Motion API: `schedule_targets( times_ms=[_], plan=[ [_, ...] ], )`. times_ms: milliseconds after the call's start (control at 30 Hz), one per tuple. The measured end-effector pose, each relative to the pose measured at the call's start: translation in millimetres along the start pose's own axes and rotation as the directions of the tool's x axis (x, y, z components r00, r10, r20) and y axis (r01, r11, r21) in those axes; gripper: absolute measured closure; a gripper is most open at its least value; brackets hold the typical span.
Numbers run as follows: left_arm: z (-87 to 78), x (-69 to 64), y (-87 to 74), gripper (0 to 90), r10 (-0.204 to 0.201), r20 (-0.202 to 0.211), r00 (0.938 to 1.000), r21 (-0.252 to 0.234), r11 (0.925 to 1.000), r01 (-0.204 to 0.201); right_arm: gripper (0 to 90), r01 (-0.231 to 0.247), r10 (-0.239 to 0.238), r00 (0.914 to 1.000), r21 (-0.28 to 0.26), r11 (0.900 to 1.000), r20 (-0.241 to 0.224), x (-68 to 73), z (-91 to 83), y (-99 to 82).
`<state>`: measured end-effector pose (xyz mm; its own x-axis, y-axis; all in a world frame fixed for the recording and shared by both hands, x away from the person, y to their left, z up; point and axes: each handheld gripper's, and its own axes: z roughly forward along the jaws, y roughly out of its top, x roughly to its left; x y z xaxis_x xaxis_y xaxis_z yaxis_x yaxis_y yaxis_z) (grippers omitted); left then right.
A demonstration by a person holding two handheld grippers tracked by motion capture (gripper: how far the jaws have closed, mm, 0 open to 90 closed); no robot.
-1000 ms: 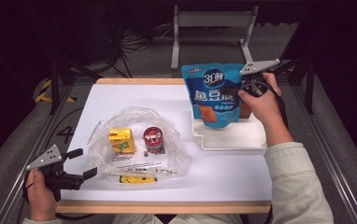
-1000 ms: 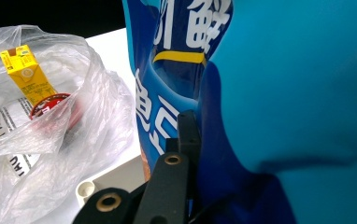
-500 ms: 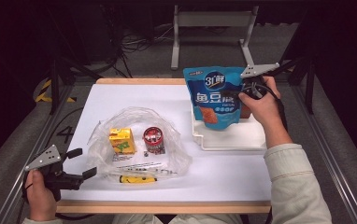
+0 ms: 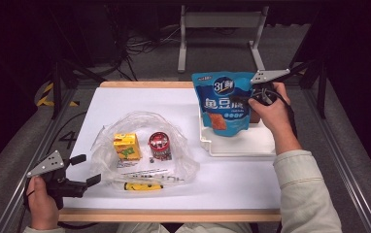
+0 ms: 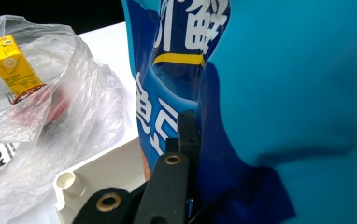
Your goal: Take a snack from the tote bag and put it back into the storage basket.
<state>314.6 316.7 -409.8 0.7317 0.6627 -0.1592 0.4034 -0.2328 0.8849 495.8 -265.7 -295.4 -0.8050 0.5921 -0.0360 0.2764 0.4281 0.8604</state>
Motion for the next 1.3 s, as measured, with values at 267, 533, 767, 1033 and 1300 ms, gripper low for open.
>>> schedule_targets(
  times_ms=[267, 533, 767, 1033, 1300],
  plan=[
    [-0.2, 0.3, -0.2, 2.3, -0.002, 0.001, 1.0000, -0.001, 1.0000, 0.002, 89.7, -0.008, 0.008, 0.9999, 0.007, 0.9999, -0.008, -4.4, 7.4, -5.5],
    [0.2, 0.0, -0.1, 2.3, -0.003, 0.001, 1.0000, 0.001, 1.0000, 0.003, 88.9, -0.025, 0.024, 0.9993, -0.008, 0.9997, -0.028, -10.9, 7.7, -9.2],
    [1.0, 0.1, 0.1, 2.3, -0.002, 0.002, 1.0000, 0.003, 1.0000, 0.002, 84.9, -0.029, 0.028, 0.9989, -0.026, 0.9992, -0.037, -18.1, 8.6, -13.4],
    [0.6, 0.1, 0.0, 2.3, -0.002, 0.002, 1.0000, 0.002, 1.0000, 0.002, 80.4, -0.025, 0.024, 0.9994, -0.027, 0.9993, -0.026, -22.0, 6.4, -15.5],
    [0.5, 0.0, 0.1, 2.3, -0.004, 0.002, 1.0000, 0.002, 1.0000, 0.004, 50.3, 0.023, -0.024, 0.9991, 0.013, 0.9996, 0.034, -24.1, 3.5, -20.2]
  ],
)
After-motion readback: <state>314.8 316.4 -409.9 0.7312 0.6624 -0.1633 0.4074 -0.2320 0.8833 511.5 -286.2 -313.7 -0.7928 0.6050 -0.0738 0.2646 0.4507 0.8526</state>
